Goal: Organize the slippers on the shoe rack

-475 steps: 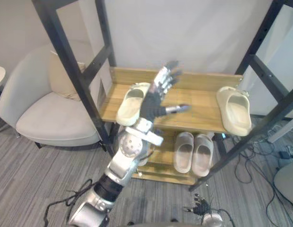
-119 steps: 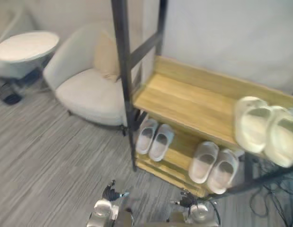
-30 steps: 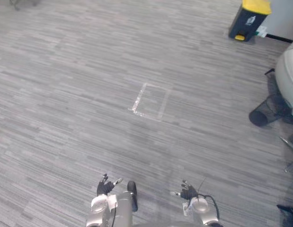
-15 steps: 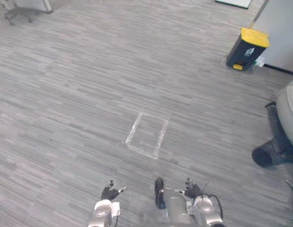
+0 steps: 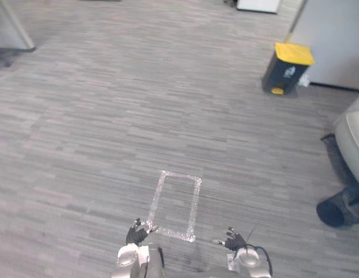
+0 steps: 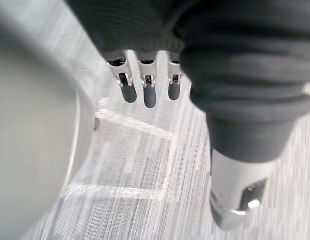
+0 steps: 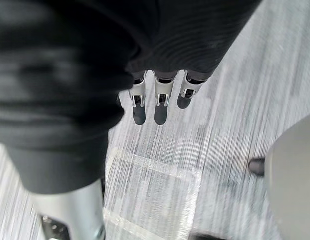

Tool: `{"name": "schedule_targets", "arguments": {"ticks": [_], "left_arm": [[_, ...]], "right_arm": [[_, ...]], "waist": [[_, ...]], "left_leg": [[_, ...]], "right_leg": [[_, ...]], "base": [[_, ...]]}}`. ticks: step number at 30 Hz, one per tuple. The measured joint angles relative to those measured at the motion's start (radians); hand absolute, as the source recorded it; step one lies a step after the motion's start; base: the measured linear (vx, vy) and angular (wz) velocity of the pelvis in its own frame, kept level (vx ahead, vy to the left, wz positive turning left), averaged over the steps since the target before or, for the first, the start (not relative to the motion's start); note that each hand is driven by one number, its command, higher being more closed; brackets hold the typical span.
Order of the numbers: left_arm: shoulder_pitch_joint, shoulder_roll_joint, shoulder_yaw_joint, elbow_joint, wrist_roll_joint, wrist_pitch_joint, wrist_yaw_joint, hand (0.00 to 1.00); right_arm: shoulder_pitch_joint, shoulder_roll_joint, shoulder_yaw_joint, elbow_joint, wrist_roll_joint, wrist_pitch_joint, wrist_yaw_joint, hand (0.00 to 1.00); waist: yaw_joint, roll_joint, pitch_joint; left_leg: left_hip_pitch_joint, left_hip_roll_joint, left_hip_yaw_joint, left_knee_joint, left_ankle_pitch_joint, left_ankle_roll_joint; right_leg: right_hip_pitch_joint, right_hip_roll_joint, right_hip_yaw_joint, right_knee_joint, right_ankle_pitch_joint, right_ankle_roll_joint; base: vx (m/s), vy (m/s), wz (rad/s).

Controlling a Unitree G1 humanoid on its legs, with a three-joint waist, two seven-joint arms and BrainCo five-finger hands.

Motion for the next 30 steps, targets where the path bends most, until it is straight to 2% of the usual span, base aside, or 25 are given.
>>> {"name": "schedule_targets", "arguments": {"ticks": [1, 2, 3, 4, 5, 6, 7, 8, 9, 11, 12, 13, 14, 15, 16, 18, 19, 20, 21, 22, 23, 25, 27, 29, 30], "left_arm": [[-0.008, 0.007, -0.007, 0.015, 0.000, 0.001, -0.001, 0.00], [-0.010, 0.011, -0.009, 0.025, 0.000, 0.002, -0.001, 0.00], [-0.009, 0.020, -0.016, 0.025, 0.000, 0.002, 0.001, 0.00], [-0.007, 0.031, -0.025, 0.028, 0.001, 0.002, 0.001, 0.00], [-0.005, 0.047, -0.040, 0.045, 0.001, 0.006, 0.001, 0.00], [-0.005, 0.054, -0.046, 0.057, 0.002, 0.008, 0.003, 0.00], [-0.007, 0.057, -0.047, 0.071, 0.002, 0.009, 0.003, 0.00], [-0.009, 0.057, -0.046, 0.076, 0.002, 0.009, 0.003, 0.00], [-0.007, 0.056, -0.045, 0.082, 0.002, 0.010, 0.002, 0.00], [-0.004, 0.056, -0.044, 0.084, 0.013, 0.011, 0.002, 0.00], [-0.004, 0.056, -0.045, 0.087, 0.024, 0.012, 0.002, 0.00], [-0.004, 0.061, -0.046, 0.089, 0.033, 0.012, 0.001, 0.00], [-0.003, 0.066, -0.046, 0.091, 0.040, 0.013, 0.000, 0.00], [-0.008, 0.051, -0.043, 0.110, 0.041, 0.019, 0.000, 0.00], [-0.006, 0.035, -0.043, 0.110, 0.049, 0.019, -0.002, 0.00], [-0.019, 0.017, -0.035, 0.111, 0.062, 0.020, -0.006, 0.00], [-0.018, 0.007, -0.025, 0.109, 0.070, 0.020, -0.011, 0.00], [-0.017, -0.003, -0.007, 0.102, 0.078, 0.021, -0.015, 0.00], [-0.007, -0.009, 0.008, 0.089, 0.080, 0.021, -0.016, 0.00], [0.002, -0.009, 0.011, 0.072, 0.085, 0.020, -0.019, 0.00], [0.002, -0.011, 0.014, 0.062, 0.088, 0.021, -0.019, 0.00], [0.004, -0.019, 0.025, 0.039, 0.087, 0.019, -0.018, 0.00], [0.004, -0.029, 0.030, 0.037, 0.087, 0.014, -0.018, 0.00], [0.003, -0.035, 0.032, 0.041, 0.086, 0.006, -0.015, 0.00], [0.003, -0.039, 0.032, 0.043, 0.086, 0.005, -0.014, 0.00]], "right_arm": [[-0.001, 0.000, -0.003, 0.004, 0.000, 0.001, 0.000, 0.00], [0.000, 0.004, -0.013, 0.004, 0.000, 0.001, 0.001, 0.00], [-0.001, 0.006, -0.016, 0.005, 0.000, 0.001, 0.002, 0.00], [-0.005, 0.007, -0.015, 0.006, -0.001, 0.001, 0.002, 0.00], [-0.009, 0.007, -0.014, 0.004, -0.001, -0.001, 0.004, 0.00], [-0.012, 0.005, -0.012, 0.003, -0.001, -0.003, 0.004, 0.00], [-0.015, 0.002, -0.005, 0.005, -0.001, -0.004, 0.004, 0.00], [-0.017, 0.001, -0.005, 0.003, -0.001, -0.005, 0.004, 0.00], [-0.025, -0.001, -0.006, 0.001, -0.001, -0.006, 0.003, 0.00], [-0.032, 0.000, -0.006, 0.000, -0.001, -0.008, 0.002, 0.00], [-0.034, 0.000, -0.006, 0.001, -0.001, -0.007, 0.002, 0.00], [-0.030, 0.001, 0.004, 0.004, -0.001, -0.004, 0.001, 0.00], [-0.022, 0.002, 0.014, 0.004, 0.002, -0.003, 0.002, 0.00], [-0.034, -0.019, 0.014, 0.001, -0.001, -0.005, 0.002, 0.00], [-0.032, -0.029, 0.012, 0.001, -0.001, -0.004, 0.001, 0.00], [-0.030, -0.029, -0.019, 0.001, -0.001, -0.001, 0.001, 0.00], [-0.021, -0.030, -0.018, -0.004, -0.001, 0.001, 0.001, 0.00], [-0.012, -0.029, -0.015, -0.014, -0.001, 0.001, 0.001, 0.00], [0.003, -0.025, -0.013, -0.036, 0.000, 0.001, 0.000, 0.00], [0.011, -0.020, -0.006, -0.050, 0.000, 0.000, -0.002, 0.00], [0.011, -0.016, -0.006, -0.050, 0.001, 0.001, -0.003, 0.00], [0.012, -0.008, -0.006, -0.046, 0.002, 0.003, -0.004, 0.00], [0.009, -0.002, -0.008, -0.047, 0.003, 0.006, -0.006, 0.00], [-0.003, 0.002, -0.008, -0.041, 0.003, 0.006, -0.008, 0.00], [-0.004, -0.001, -0.009, -0.040, 0.002, 0.006, -0.008, 0.00]], "waist": [[0.002, -0.007, -0.002], [0.004, -0.022, 0.003], [0.005, -0.034, 0.012], [0.005, -0.035, 0.019], [0.004, -0.036, 0.022], [-0.001, -0.038, 0.023], [0.000, -0.038, 0.026], [-0.001, -0.036, 0.027], [-0.004, -0.029, 0.031], [-0.007, -0.027, 0.032], [-0.009, -0.027, 0.032], [-0.006, -0.041, 0.028], [-0.007, -0.058, 0.023], [-0.010, -0.018, 0.024], [-0.016, 0.010, 0.008], [-0.023, 0.042, 0.013], [-0.024, 0.045, 0.013], [-0.025, 0.047, 0.013], [-0.024, 0.046, 0.013], [-0.020, 0.045, 0.013], [-0.017, 0.044, 0.014], [-0.004, 0.034, 0.015], [0.007, 0.033, 0.017], [0.008, 0.038, 0.015], [0.008, 0.043, 0.012]], "left_leg": [[0.007, -0.006, 0.013, 0.006, -0.015, 0.017], [0.049, -0.019, 0.044, 0.003, -0.042, 0.037], [0.102, -0.031, 0.069, -0.006, -0.068, 0.055], [0.142, -0.038, 0.084, -0.011, -0.089, 0.065], [0.205, -0.043, 0.102, -0.018, -0.122, 0.077], [0.259, -0.043, 0.115, -0.035, -0.138, 0.086], [0.315, -0.041, 0.124, -0.074, -0.142, 0.091], [0.347, -0.034, 0.129, -0.104, -0.142, 0.091], [0.402, -0.015, 0.142, -0.151, -0.142, 0.091], [0.452, -0.001, 0.166, -0.203, -0.143, 0.087], [0.481, 0.001, 0.187, -0.232, -0.153, 0.065], [0.501, -0.019, 0.199, -0.247, -0.164, 0.047], [0.517, -0.043, 0.202, -0.248, -0.173, 0.034], [0.541, -0.020, 0.208, -0.243, -0.181, 0.023], [0.533, -0.008, 0.208, -0.221, -0.181, 0.022], [0.519, 0.028, 0.207, -0.103, -0.182, 0.020], [0.485, 0.052, 0.209, 0.037, -0.182, 0.016], [0.439, 0.081, 0.207, 0.181, -0.162, -0.004], [0.378, 0.116, 0.199, 0.346, -0.104, -0.020], [0.311, 0.151, 0.179, 0.506, -0.122, -0.013], [0.269, 0.166, 0.175, 0.566, -0.152, -0.006], [0.216, 0.158, 0.172, 0.515, -0.210, 0.009], [0.179, 0.123, 0.092, 0.364, -0.244, -0.005], [0.168, 0.048, -0.126, 0.153, -0.241, -0.013], [0.172, 0.030, -0.208, 0.082, -0.232, -0.018]], "right_leg": [[-0.029, -0.008, 0.003, 0.064, 0.000, 0.001], [-0.082, -0.021, 0.013, 0.224, 0.009, 0.015], [-0.143, -0.033, 0.020, 0.401, 0.040, 0.075], [-0.193, -0.042, 0.020, 0.534, 0.071, 0.117], [-0.259, -0.050, -0.004, 0.700, 0.061, 0.117], [-0.306, -0.059, -0.055, 0.773, 0.038, 0.092], [-0.340, -0.059, -0.103, 0.782, 0.010, 0.058], [-0.363, -0.051, -0.138, 0.757, -0.005, 0.039], [-0.401, -0.021, -0.192, 0.667, -0.023, 0.027], [-0.435, 0.003, -0.272, 0.477, -0.012, 0.019], [-0.440, 0.019, -0.324, 0.313, 0.042, 0.002], [-0.433, 0.032, -0.343, 0.169, 0.176, -0.037], [-0.436, 0.030, -0.332, 0.123, 0.271, -0.108], [-0.431, 0.050, -0.324, 0.154, 0.254, -0.114], [-0.417, 0.065, -0.324, 0.129, 0.231, -0.113], [-0.358, 0.101, -0.316, 0.078, 0.216, -0.121], [-0.315, 0.121, -0.307, 0.048, 0.208, -0.125], [-0.277, 0.139, -0.298, 0.025, 0.202, -0.128], [-0.239, 0.157, -0.274, 0.003, 0.194, -0.137], [-0.203, 0.176, -0.239, -0.006, 0.179, -0.148], [-0.177, 0.185, -0.201, -0.006, 0.168, -0.150], [-0.137, 0.184, -0.100, -0.010, 0.163, -0.143], [-0.128, 0.179, 0.005, -0.005, 0.160, -0.123], [-0.133, 0.171, 0.132, 0.010, 0.148, -0.087], [-0.149, 0.171, 0.175, 0.019, 0.138, -0.067]], "base": [[0.37, 0.220, -0.26], [0.45, 0.288, -0.39], [0.52, 0.335, -0.42], [0.50, 0.305, -0.44], [0.48, 0.254, -0.37], [0.39, 0.174, -0.36], [0.31, 0.109, -0.22], [0.38, 0.069, -0.23], [0.38, 0.051, -0.21], [0.43, 0.024, -0.24], [0.41, 0.003, -0.34], [0.42, -0.016, -0.39], [0.43, -0.039, -0.53], [0.50, -0.053, -0.40], [0.44, -0.048, -0.39], [0.44, -0.061, -0.23], [0.49, -0.056, -0.24], [0.38, -0.014, -0.36], [0.34, 0.039, -0.62], [0.31, 0.069, -0.88], [0.29, 0.080, -1.01], [0.29, 0.124, -1.38], [0.24, 0.239, -1.71], [0.13, 0.304, -1.78], [0.03, 0.293, -1.75]]}}
